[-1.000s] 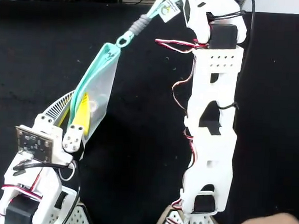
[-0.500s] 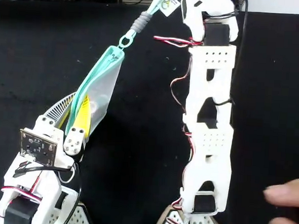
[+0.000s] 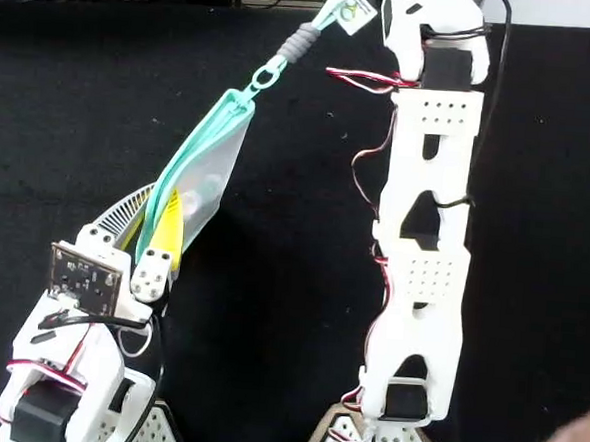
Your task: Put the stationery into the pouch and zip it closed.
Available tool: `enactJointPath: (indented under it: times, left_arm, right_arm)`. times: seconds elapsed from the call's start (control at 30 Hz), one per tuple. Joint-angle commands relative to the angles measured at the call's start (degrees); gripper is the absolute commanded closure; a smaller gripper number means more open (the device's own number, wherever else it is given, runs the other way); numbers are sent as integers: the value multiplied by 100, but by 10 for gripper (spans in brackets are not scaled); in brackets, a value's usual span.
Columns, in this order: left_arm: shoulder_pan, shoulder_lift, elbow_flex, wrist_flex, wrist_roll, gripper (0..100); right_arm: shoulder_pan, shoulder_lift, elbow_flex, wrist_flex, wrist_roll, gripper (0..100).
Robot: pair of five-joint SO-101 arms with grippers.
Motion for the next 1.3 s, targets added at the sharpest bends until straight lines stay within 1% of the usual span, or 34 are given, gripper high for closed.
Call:
enactJointPath:
  times: [0.0, 0.03, 0.1, 0.2, 0.3, 0.43, 0.5, 0.6, 0.67, 0.8, 0.9, 0.97, 1.03, 1.13, 1.27]
  left_arm:
    - [-22, -53, -119, -53, -26, 973]
    - [-22, -53, -84, -53, -35, 973]
    - [-22, -44, -40, -44, -35, 972]
    - [-22, -35, 4, -53, -35, 970]
    - [-22, -26, 92, -105, -35, 970]
    - [-75, -35, 277, -237, -35, 970]
    - [-75, -35, 303, -211, -35, 971]
    - [-84, -44, 303, -220, -35, 971]
    - [-84, -44, 312, -229, -35, 971]
    - [-127, -44, 312, -211, -35, 971]
    - [-435, -44, 312, -211, -9, 971]
    - [-585, -35, 312, -202, 0, 971]
    - [-585, -26, 286, -123, 0, 971]
    - [-585, -18, 259, -9, 0, 971]
    - [-585, -9, 295, 70, 0, 971]
  right_arm:
    - [-97, -453, -831, 1345, 62, 982]
    - [-264, -549, -1059, 1943, 62, 972]
    - [-554, -725, -1376, 3130, 62, 914]
    - [-949, -1033, -1349, 4334, 53, 819]
    - [-1407, -1385, -1349, 5108, 62, 771]
    - [-2040, -1982, -1341, 5776, 18, 765]
    - [-2171, -2237, -1297, 5793, -123, 765]
    - [-2180, -2475, -1288, 5785, -668, 765]
    - [-2207, -2580, -1279, 5793, -879, 765]
    - [-2295, -2730, -1270, 5802, -941, 762]
    - [-2303, -2993, -901, 5820, -949, 767]
    - [-2330, -3459, -330, 5820, -1152, 801]
    - [-2338, -4171, 470, 5811, -1407, 861]
    - [-2462, -5393, 1991, 5793, -1380, 923]
    - [-2444, -6976, 4312, 5776, -1336, 916]
